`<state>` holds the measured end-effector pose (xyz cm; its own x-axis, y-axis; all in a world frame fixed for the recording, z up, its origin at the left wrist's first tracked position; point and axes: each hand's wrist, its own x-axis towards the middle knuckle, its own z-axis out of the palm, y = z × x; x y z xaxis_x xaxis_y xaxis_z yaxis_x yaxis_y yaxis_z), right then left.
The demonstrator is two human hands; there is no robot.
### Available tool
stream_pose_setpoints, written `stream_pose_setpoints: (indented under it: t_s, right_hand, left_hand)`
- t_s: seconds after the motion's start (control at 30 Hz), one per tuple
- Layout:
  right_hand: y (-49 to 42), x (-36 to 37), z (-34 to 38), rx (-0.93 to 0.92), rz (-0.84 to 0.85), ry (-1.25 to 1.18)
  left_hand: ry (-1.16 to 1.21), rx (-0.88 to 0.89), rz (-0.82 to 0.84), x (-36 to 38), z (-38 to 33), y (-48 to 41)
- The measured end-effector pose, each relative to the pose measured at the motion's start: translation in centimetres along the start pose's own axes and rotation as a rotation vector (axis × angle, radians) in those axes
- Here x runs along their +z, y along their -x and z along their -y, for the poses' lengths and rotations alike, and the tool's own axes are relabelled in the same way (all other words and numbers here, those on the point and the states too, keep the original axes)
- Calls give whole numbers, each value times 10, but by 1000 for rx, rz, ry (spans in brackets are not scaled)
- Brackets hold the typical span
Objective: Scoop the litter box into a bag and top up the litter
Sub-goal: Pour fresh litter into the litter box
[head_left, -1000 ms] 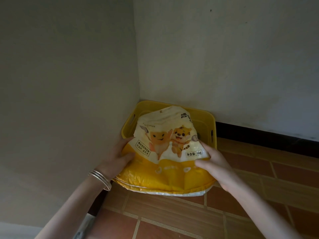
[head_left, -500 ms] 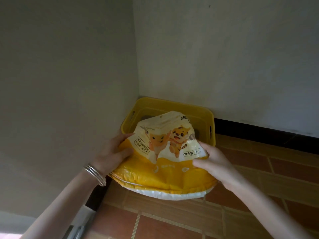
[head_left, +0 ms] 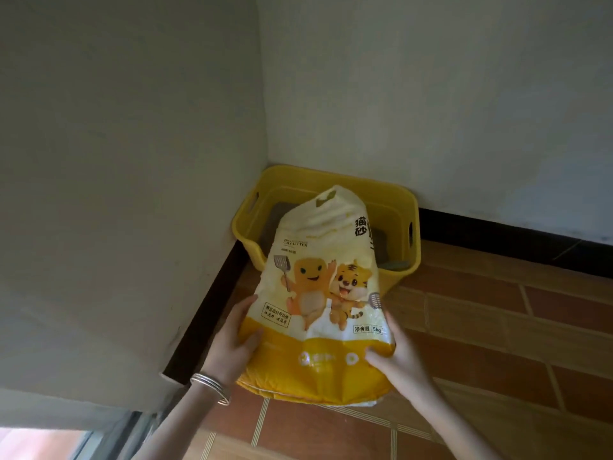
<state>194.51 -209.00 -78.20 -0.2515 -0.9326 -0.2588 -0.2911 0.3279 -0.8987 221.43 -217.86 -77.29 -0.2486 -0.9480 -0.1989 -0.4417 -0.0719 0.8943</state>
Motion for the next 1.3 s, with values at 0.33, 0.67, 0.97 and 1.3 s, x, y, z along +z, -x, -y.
stream_pose_setpoints:
  t_s: [0.33,0.67,0.97,1.3]
  right_hand:
    - [-24,13,-31,-63,19,42]
    - [-81,-1,2,-60,11,32]
    - [-110,13,27,-91,-141,-239]
    - [-88,-13,42,-194,-260,-359]
  left_hand:
    - [187,-251,8,44,24,-46]
    - [156,-226,-92,39,6,-124]
    - [146,-141,-230,37,3,-122]
    - [246,-63,-261,20,-19,-105]
